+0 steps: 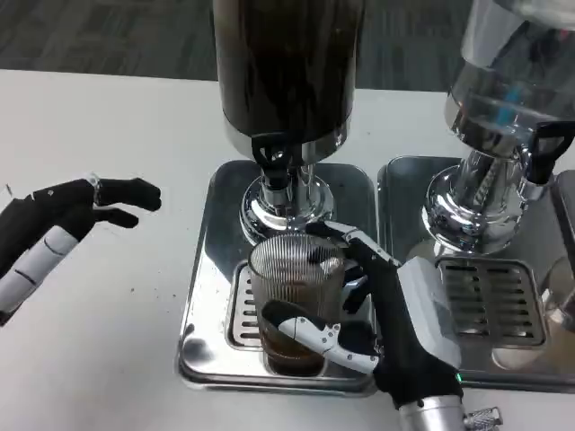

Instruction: Grasp the cup under the faucet to collect the drink, then remove the cup.

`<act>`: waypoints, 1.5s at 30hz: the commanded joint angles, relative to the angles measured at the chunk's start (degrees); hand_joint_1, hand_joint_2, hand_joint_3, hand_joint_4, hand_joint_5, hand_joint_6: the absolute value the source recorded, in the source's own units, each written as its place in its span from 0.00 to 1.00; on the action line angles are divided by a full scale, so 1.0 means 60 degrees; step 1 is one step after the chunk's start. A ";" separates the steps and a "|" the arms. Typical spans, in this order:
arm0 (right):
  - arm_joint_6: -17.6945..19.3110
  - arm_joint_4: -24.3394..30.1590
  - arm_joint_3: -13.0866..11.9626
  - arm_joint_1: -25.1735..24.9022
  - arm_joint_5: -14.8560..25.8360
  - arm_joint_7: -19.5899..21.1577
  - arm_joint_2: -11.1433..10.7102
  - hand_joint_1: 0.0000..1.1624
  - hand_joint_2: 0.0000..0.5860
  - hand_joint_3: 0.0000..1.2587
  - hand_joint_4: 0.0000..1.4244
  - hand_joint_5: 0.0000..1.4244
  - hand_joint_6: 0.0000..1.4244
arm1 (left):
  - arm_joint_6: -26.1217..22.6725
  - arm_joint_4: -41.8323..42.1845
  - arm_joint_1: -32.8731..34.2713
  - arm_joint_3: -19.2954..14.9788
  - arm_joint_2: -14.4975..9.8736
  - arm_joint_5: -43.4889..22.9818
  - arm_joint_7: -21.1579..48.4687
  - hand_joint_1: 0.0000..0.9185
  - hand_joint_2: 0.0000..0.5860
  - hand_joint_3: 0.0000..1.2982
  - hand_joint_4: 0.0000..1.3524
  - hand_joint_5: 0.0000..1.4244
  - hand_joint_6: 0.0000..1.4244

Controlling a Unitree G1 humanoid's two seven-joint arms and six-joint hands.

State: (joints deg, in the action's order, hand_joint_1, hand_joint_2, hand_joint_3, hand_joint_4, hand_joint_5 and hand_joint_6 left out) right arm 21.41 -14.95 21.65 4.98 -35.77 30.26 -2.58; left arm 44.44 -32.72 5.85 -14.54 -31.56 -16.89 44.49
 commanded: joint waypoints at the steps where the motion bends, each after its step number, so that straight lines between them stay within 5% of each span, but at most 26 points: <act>1: 0.0536 0.0312 -0.0116 -0.0007 0.0072 0.0420 0.0069 0.55 0.42 0.38 0.43 0.53 0.66 | 0.0158 -0.0042 -0.0033 0.0083 0.0001 0.0108 0.0031 0.00 0.30 0.33 0.29 0.20 0.29; 16: 0.0627 0.0492 -0.0195 0.0150 0.0058 0.0391 0.0001 0.57 0.41 0.40 0.45 0.56 0.70 | 0.0143 -0.0083 -0.0017 0.0115 0.0042 0.0134 -0.0021 0.00 0.30 0.33 0.29 0.20 0.29; 20: 0.0791 0.0943 -0.0773 0.0351 0.0167 0.0936 0.0010 0.58 0.40 0.40 0.45 0.57 0.71 | 0.0137 -0.0094 -0.0029 0.0121 0.0042 0.0136 -0.0017 0.00 0.30 0.33 0.29 0.20 0.29; 27: 0.0885 0.1258 -0.1075 0.0598 0.0240 0.0987 0.0017 0.60 0.40 0.41 0.46 0.58 0.73 | 0.0141 -0.0166 0.0012 0.0123 0.0038 0.0133 -0.0001 0.00 0.31 0.32 0.29 0.21 0.30; 45: 0.1213 0.2204 -0.1148 0.1259 0.0120 0.0880 -0.0024 0.61 0.39 0.41 0.46 0.59 0.76 | 0.0222 -0.0050 -0.0072 0.0282 0.0100 0.0117 0.0065 0.00 0.31 0.32 0.29 0.21 0.30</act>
State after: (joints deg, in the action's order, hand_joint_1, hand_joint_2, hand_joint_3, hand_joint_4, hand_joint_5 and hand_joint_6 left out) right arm 26.00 -4.22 14.98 12.11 -35.50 34.79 -2.81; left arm 44.76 -33.50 5.89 -13.43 -31.34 -16.89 44.50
